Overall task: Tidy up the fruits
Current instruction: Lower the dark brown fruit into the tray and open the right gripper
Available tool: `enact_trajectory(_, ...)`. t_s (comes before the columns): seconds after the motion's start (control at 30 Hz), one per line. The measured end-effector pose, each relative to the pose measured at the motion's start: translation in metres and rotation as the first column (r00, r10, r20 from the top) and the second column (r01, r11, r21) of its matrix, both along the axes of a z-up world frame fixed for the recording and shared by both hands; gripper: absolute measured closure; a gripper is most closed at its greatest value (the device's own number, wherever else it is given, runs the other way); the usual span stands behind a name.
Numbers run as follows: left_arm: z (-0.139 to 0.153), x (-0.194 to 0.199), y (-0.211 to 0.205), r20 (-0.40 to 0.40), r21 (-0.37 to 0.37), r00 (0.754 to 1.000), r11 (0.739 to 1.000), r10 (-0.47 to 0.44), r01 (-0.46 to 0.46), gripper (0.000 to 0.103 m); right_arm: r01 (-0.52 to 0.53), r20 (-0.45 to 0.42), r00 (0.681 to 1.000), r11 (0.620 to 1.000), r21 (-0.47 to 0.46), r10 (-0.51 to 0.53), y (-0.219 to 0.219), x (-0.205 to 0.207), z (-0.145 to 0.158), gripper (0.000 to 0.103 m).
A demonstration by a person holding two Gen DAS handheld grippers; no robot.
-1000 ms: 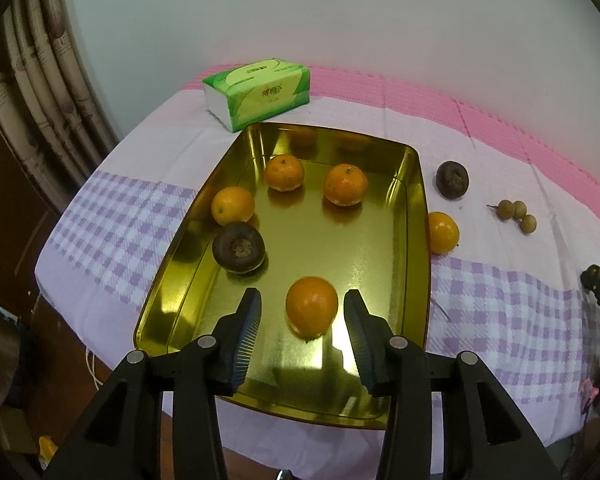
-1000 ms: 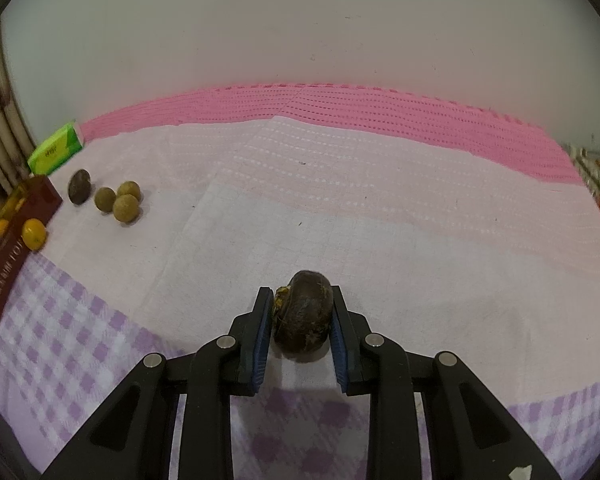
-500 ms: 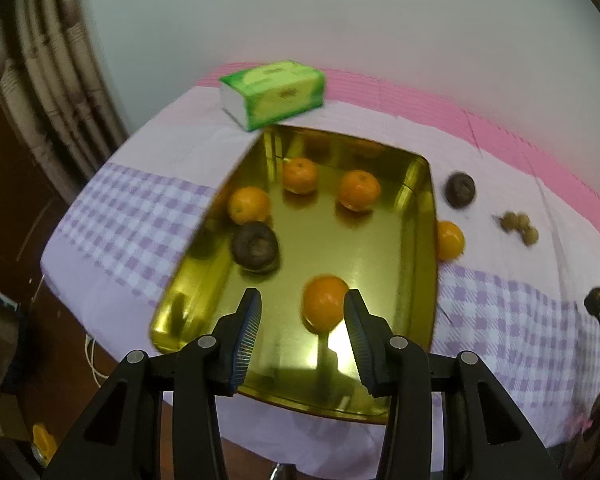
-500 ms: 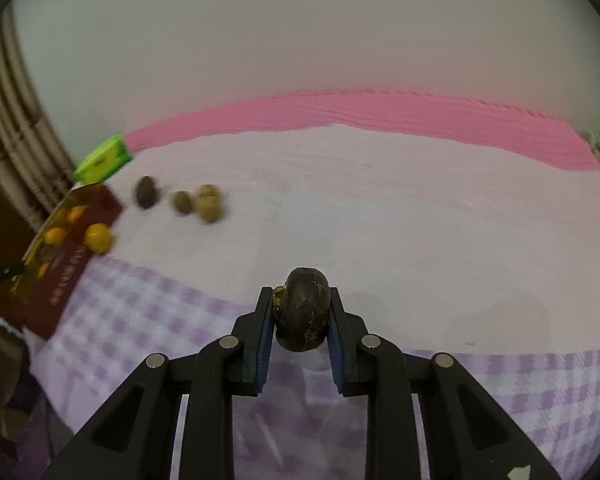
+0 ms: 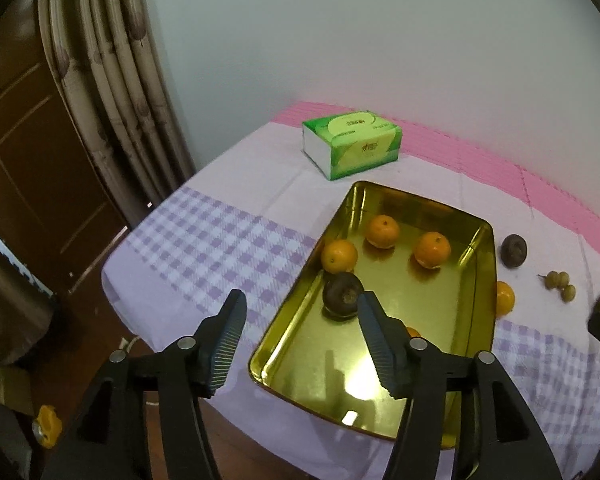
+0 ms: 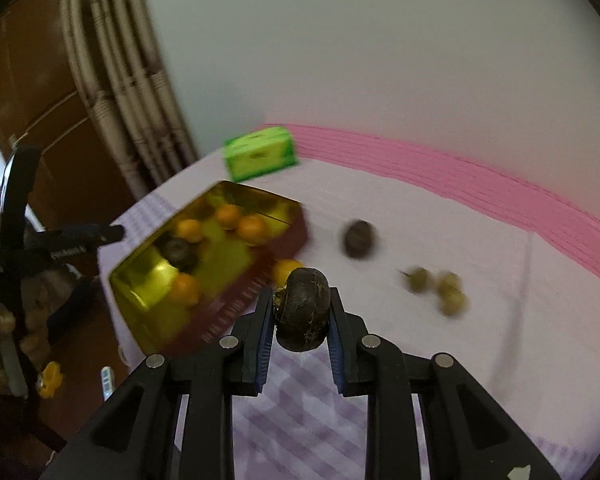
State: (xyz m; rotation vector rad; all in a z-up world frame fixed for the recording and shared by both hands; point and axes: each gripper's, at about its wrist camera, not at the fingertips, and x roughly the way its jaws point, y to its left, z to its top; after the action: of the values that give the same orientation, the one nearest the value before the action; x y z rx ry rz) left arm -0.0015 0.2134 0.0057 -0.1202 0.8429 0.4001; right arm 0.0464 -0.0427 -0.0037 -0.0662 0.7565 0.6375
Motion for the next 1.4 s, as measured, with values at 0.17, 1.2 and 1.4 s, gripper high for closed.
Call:
enact_trajectory(0.17,0.001,-0.001,0.003,0.006,0.017,1.0,0.999,0.028,-0.028,0.032,-0.069,-0.025,0.997,0.998,0.014,0.069,0.046,0.018,0.003,0.08)
enact_trajectory(1.2,-0.014,0.007,0.01,-0.053,-0.052,0.998,0.998,0.026,-0.028,0.029,-0.142,-0.193,0.973,0.988,-0.054,0.129,0.162,0.082,-0.039,0.079)
enact_trajectory(1.4,-0.015,0.008,0.008,-0.057,-0.049,0.998,0.998,0.022,-0.025,0.028,-0.136,-0.19,0.974,0.99,-0.041,0.126,0.166,0.084,-0.036,0.079)
